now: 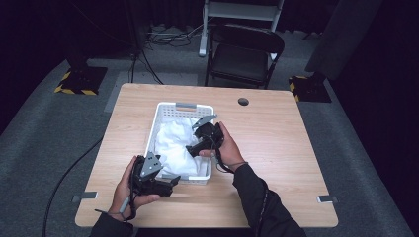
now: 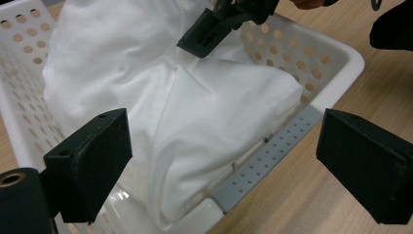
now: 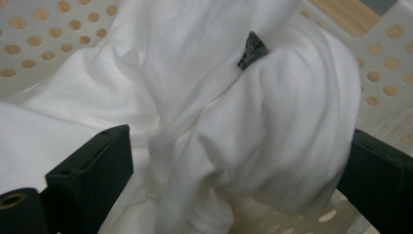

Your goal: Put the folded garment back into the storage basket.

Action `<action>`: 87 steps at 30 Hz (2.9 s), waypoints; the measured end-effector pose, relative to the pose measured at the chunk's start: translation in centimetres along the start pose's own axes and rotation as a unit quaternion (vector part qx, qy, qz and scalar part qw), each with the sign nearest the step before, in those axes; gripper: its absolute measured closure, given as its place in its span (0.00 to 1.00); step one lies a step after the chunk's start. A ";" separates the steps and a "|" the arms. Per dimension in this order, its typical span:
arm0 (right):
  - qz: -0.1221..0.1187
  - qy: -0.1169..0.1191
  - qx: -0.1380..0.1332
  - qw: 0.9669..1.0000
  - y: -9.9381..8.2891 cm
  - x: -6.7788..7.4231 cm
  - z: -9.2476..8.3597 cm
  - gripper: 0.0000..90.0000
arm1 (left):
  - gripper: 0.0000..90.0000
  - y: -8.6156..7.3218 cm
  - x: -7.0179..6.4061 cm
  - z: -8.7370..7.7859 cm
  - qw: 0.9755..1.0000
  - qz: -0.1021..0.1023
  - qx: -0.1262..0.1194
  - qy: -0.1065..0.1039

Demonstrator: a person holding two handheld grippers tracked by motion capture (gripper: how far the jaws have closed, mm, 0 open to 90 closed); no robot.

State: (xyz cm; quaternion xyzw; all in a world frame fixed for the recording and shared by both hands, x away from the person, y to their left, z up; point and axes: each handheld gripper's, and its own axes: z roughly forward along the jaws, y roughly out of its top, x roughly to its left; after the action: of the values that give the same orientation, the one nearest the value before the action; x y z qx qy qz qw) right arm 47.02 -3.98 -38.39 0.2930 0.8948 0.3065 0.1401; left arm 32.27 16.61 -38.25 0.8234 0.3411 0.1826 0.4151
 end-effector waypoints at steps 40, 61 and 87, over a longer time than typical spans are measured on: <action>-0.072 -0.008 -0.022 0.997 -0.5 0.9 -2.5 0.06 | 0.04 0.4 -2.2 0.4 0.999 0.050 0.007 0.007; -0.092 -0.007 -0.026 0.995 -1.7 1.7 -4.3 0.06 | 0.03 0.6 -3.7 0.9 0.997 0.069 0.007 0.017; -0.114 -0.022 -0.030 0.993 -4.9 0.9 -8.3 0.06 | 0.03 2.2 -5.6 1.8 0.996 0.091 -0.008 0.010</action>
State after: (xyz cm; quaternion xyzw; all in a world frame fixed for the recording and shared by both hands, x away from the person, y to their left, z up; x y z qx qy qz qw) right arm 40.55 -10.42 -35.09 0.1914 0.9093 0.3091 0.2025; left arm 30.31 10.68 -37.68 0.8457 0.2680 0.2308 0.3996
